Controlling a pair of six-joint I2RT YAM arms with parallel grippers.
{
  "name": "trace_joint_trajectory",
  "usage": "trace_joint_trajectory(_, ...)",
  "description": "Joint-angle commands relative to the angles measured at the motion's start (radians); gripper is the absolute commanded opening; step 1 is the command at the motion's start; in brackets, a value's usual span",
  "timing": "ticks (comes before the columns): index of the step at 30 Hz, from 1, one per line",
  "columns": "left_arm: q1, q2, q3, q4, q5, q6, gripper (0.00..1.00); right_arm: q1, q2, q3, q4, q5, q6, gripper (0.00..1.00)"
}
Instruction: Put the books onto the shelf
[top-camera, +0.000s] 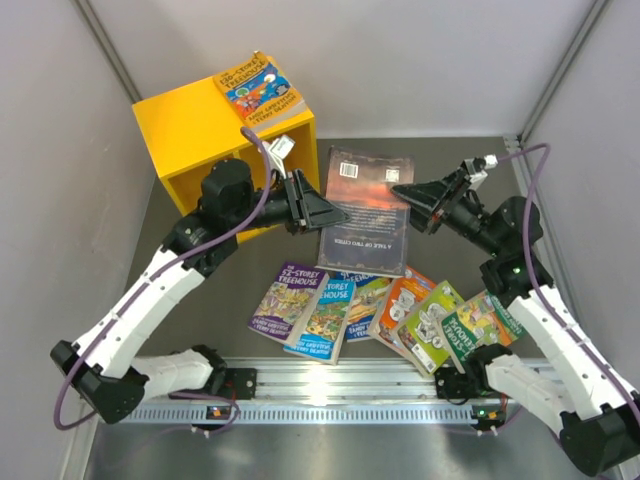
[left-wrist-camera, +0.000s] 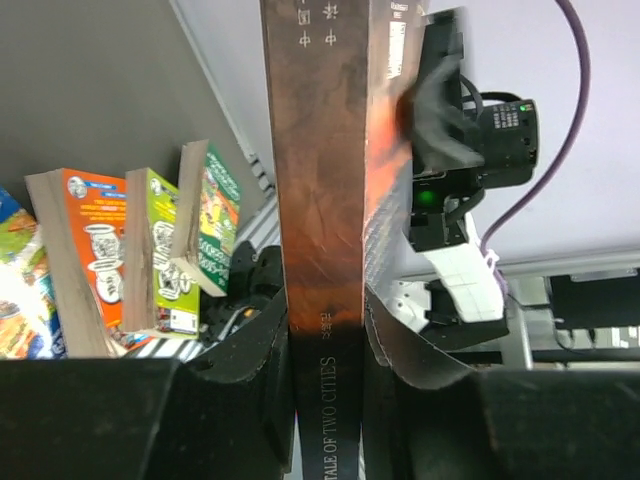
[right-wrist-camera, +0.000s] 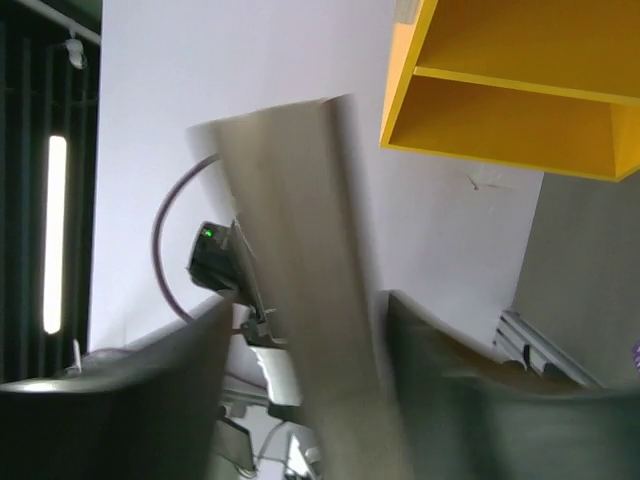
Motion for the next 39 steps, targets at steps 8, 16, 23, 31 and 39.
trace_joint_trajectory(8,0.197,0.268,0.588,-0.276,-0.076,0.218,0.0,-0.033,-0.071,0.136,-0.27,-0.098,-0.222,0.92)
trace_joint_trajectory(16,0.451,0.482,0.878,0.064,0.076,-0.032,0.0,-0.099,-0.211,0.03,-0.362,-0.153,-0.242,0.92)
trace_joint_trajectory(23,0.544,0.539,0.895,0.232,-0.057,-0.186,0.0,-0.139,-0.193,0.061,-0.42,-0.196,-0.308,0.92)
trace_joint_trajectory(31,0.545,0.477,0.792,0.102,-0.379,-0.111,0.0,-0.191,-0.127,0.101,-0.436,-0.274,-0.354,0.92)
trace_joint_trajectory(39,0.544,0.48,0.692,0.103,-0.458,-0.074,0.0,-0.235,-0.084,0.099,-0.439,-0.337,-0.382,0.91)
